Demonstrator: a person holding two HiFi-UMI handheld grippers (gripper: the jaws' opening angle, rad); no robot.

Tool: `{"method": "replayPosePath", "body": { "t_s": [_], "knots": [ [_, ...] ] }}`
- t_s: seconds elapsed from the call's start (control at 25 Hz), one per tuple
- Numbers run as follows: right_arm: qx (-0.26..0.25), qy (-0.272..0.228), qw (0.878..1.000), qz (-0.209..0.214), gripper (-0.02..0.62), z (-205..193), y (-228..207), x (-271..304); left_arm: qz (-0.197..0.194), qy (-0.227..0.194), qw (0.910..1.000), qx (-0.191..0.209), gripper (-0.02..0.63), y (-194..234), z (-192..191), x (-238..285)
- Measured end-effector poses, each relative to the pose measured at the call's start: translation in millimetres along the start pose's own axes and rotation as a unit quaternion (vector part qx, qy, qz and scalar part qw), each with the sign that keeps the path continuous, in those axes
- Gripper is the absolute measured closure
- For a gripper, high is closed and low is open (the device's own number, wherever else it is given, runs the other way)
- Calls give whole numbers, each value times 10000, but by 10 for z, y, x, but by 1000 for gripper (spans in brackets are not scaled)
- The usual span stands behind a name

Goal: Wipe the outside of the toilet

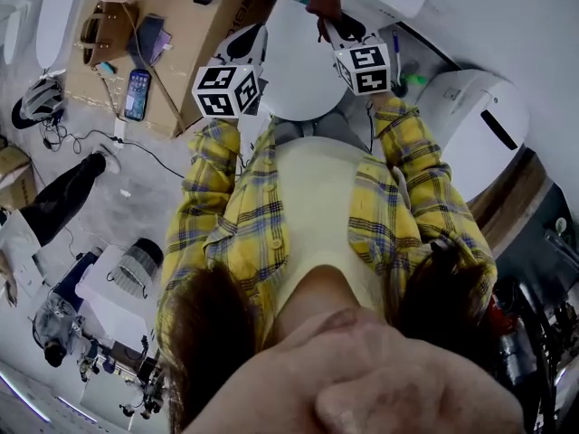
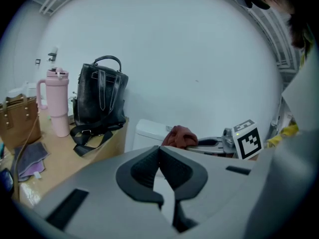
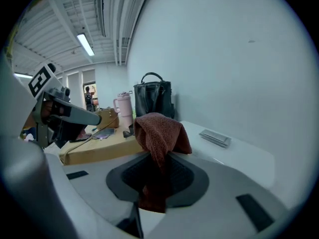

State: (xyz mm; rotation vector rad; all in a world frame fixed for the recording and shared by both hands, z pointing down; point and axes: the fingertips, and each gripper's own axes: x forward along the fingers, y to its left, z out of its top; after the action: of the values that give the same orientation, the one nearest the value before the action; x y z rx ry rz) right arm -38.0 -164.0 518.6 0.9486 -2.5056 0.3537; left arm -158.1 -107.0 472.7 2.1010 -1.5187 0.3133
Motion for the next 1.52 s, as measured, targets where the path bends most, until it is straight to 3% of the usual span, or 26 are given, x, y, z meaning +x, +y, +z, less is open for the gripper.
{"method": "replayPosePath", "body": {
  "t_s": [0.32, 0.68, 0.92, 1.52],
  "knots": [
    [-190, 349, 9974, 604, 505, 9, 299, 822, 518, -14, 9984, -225, 598, 282, -135, -195],
    [640, 1306, 9893, 126, 505, -358, -89, 1403, 716, 58, 9969, -317, 598, 406, -222, -249],
    [1108, 1341, 9844, -269, 505, -364, -337, 1288, 630, 117, 9976, -271, 598, 356, -216, -225],
    [1937, 1118, 9671, -1215, 505, -829, -935, 376, -177, 308, 9993, 110, 598, -42, -143, 147]
  ]
}}
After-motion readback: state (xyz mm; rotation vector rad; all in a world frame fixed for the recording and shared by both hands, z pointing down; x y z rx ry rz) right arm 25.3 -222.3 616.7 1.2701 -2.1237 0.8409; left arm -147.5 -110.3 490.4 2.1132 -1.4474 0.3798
